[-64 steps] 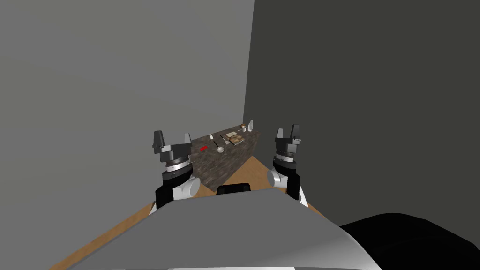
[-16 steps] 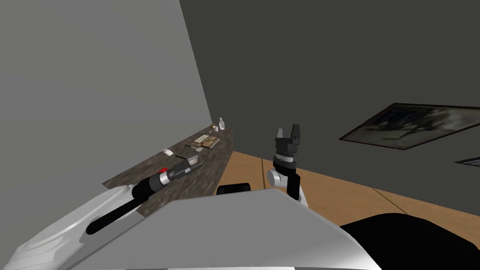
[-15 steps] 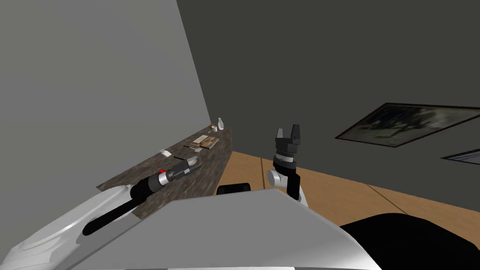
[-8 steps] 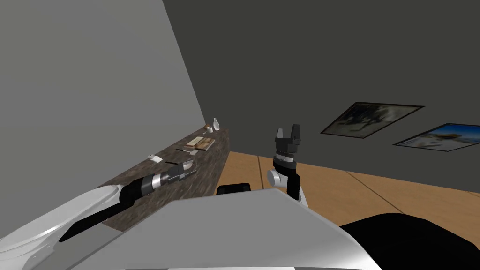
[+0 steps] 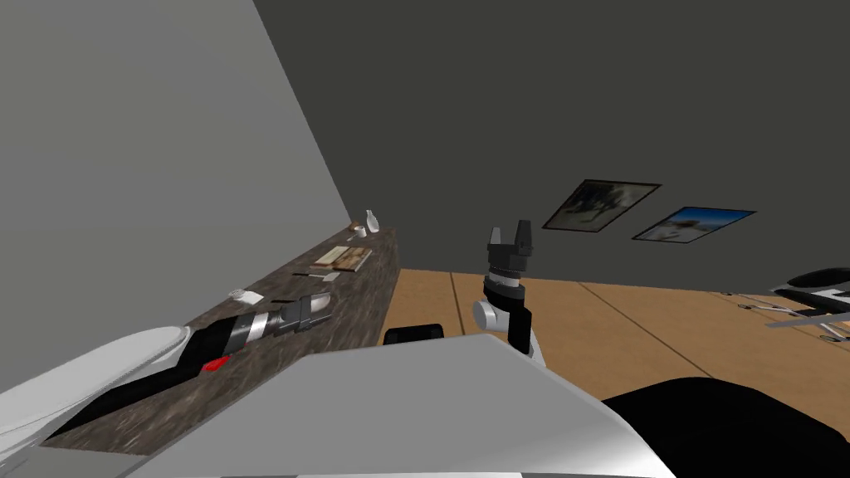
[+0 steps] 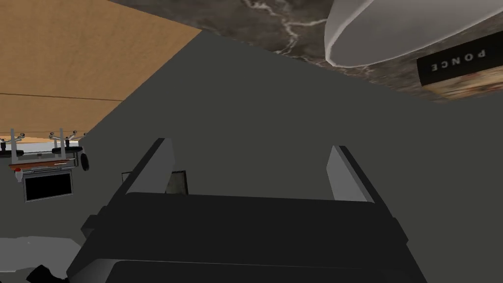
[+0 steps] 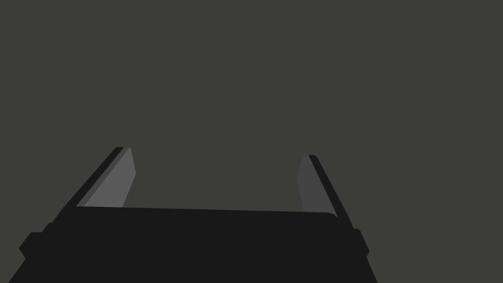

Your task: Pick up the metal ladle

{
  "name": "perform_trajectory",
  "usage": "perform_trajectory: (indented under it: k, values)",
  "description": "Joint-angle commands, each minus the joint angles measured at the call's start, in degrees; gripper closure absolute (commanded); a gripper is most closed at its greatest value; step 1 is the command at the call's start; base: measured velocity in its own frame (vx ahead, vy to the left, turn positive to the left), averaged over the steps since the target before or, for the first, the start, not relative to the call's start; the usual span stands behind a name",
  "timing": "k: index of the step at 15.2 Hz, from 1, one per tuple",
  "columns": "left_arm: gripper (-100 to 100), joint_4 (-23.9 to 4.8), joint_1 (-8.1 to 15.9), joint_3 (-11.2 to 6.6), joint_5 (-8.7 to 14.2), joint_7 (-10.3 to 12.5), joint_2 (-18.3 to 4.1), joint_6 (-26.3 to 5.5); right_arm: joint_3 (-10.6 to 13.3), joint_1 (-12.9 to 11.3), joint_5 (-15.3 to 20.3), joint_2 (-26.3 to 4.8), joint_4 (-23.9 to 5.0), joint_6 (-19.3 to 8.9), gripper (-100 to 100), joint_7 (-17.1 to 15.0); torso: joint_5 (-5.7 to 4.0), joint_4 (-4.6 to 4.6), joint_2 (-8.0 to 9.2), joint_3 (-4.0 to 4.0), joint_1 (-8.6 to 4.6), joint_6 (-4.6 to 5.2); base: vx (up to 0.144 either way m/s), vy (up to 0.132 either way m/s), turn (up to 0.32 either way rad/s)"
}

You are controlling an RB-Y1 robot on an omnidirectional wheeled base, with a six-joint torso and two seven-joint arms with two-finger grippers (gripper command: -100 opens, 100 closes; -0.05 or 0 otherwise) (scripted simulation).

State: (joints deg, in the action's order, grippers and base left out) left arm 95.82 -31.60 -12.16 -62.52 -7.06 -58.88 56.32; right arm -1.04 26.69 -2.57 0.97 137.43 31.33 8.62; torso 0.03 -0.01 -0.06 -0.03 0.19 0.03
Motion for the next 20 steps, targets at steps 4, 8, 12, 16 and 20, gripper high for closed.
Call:
perform_trajectory:
  k: [4,8,12,16,20]
  values:
    - [-100,-2.3,-0.5,-0.84,-5.4,-0.6,-3.0,1.5,0.0,0.0,0.0,0.0,0.0,0.0,0,0.0,0.00,0.00,0.01,0.00,-0.02,-0.01,-0.010,0.025,-0.158]
    - [-100,-5.4,-1.4,-2.01,-10.8,-1.5,-7.0,3.7,0.0,0.0,0.0,0.0,0.0,0.0,0,0.0,0.00,0.00,0.00,0.00,-0.05,-0.05,-0.011,0.019,-0.193]
    - [-100,-6.9,-1.9,-2.50,-15.0,-1.8,-8.8,4.7,0.0,0.0,0.0,0.0,0.0,0.0,0,0.0,0.00,0.00,0.00,0.00,-0.02,0.00,-0.013,0.026,-0.225]
    - [-100,-9.7,-3.0,-3.21,-20.8,-2.6,-11.7,6.8,0.0,0.0,0.0,0.0,0.0,0.0,0,0.0,-0.01,-0.01,-0.04,-0.02,-0.05,0.02,-0.007,0.016,-0.230]
    - [-100,-12.1,-4.2,-3.50,-25.6,-3.2,-13.8,8.8,0.0,0.0,0.0,0.0,0.0,0.0,0,0.0,0.00,-0.01,-0.04,-0.02,-0.08,-0.07,-0.005,0.011,-0.169]
